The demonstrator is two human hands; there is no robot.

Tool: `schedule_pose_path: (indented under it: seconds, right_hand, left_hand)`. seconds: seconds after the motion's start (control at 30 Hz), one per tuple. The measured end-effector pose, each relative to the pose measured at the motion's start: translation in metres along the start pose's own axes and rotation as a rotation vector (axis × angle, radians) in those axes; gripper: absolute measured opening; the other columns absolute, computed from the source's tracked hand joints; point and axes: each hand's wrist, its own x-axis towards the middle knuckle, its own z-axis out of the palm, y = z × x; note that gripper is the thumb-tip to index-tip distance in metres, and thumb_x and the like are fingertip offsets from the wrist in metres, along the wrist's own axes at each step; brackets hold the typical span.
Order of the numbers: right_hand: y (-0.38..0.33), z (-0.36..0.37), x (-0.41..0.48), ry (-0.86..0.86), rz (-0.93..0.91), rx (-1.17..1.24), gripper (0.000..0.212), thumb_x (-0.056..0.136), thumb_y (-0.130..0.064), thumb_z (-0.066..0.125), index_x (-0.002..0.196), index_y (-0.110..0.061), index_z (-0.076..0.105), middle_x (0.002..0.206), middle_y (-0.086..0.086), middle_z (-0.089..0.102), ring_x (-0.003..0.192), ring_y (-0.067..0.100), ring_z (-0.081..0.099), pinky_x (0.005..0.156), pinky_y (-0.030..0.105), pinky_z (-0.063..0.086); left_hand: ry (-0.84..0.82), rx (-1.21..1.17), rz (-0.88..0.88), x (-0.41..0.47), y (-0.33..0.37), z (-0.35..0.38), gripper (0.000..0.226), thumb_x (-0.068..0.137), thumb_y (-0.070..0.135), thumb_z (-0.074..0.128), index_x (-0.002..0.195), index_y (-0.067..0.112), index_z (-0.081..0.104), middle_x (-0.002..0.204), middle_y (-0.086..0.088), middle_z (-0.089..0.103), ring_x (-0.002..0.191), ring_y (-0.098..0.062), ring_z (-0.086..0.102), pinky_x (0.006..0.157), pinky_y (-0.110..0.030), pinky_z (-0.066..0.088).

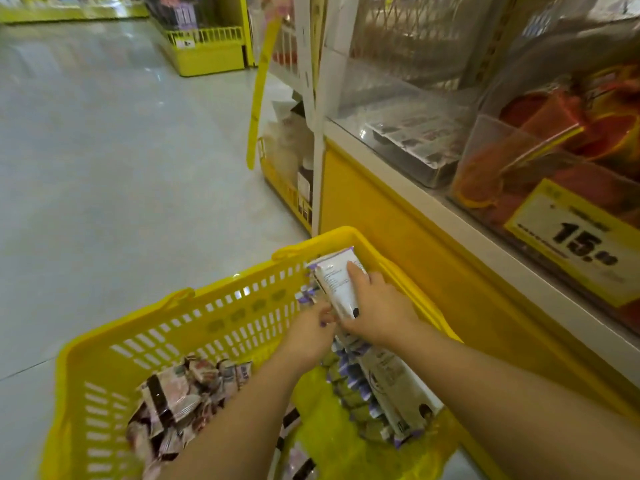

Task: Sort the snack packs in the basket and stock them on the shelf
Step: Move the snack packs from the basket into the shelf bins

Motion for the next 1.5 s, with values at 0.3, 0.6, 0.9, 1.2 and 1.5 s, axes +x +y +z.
schedule_pose_path:
  seconds: [0.3,0.6,0.9,1.2,1.5]
  right_hand:
    - [-0.021,-0.049,-0.011,-0.055,-0.048,0.994,0.043,0.085,-0.018,0.065,0.125,-0.022,0.049,0.122,0.000,0.059,0.095,0.006,0.063,0.071,0.020,0.054]
    - [-0.009,-0.036,-0.004,0.085,-0.043,0.558,0.035,0.095,-0.034,0.054,0.125,-0.016,0.059,0.120,0.007,0.063,0.104,0.017,0.058,0.087,0.034,0.045]
    - [0.000,0.017,-0.001,0.055,0.083,0.124,0.088,0.079,-0.055,0.064,0.147,-0.022,0.019,0.139,0.009,0.040,0.118,0.028,0.051,0.091,0.040,0.050]
    - [-0.001,-0.090,-0.052,0.047,-0.107,0.021,0.092,0.068,-0.048,0.072,0.145,-0.024,0.028,0.132,0.004,0.050,0.117,0.026,0.051,0.092,0.037,0.047]
    - [-0.009,-0.179,-0.227,0.074,-0.460,-0.136,0.094,0.071,-0.040,0.068,0.148,-0.035,0.015,0.142,-0.010,0.034,0.120,0.013,0.037,0.099,0.022,0.032]
  left_hand:
    - [0.024,-0.706,-0.165,-0.005,0.019,-0.031,0.027,0.101,0.042,0.040,0.110,0.028,0.062,0.105,0.004,0.071,0.094,-0.011,0.068,0.076,-0.031,0.051]
    - [0.186,-0.753,-0.135,-0.009,-0.005,-0.047,0.008,0.095,0.040,0.056,0.093,0.034,0.060,0.072,0.025,0.069,0.064,0.009,0.063,0.069,-0.024,0.050]
    - [0.298,-0.575,-0.093,-0.008,-0.014,-0.042,0.018,0.092,0.042,0.059,0.107,0.033,0.061,0.104,0.012,0.068,0.091,-0.003,0.064,0.070,-0.021,0.048]
    - [0.443,-0.685,-0.020,-0.043,0.028,-0.082,0.034,0.086,0.025,0.071,0.117,0.018,0.059,0.111,0.000,0.069,0.099,-0.017,0.065,0.085,-0.034,0.050]
    - [0.182,-0.123,0.188,-0.150,0.121,-0.124,0.026,0.100,0.041,0.044,0.114,0.025,0.057,0.110,0.007,0.063,0.088,-0.001,0.058,0.073,-0.024,0.042]
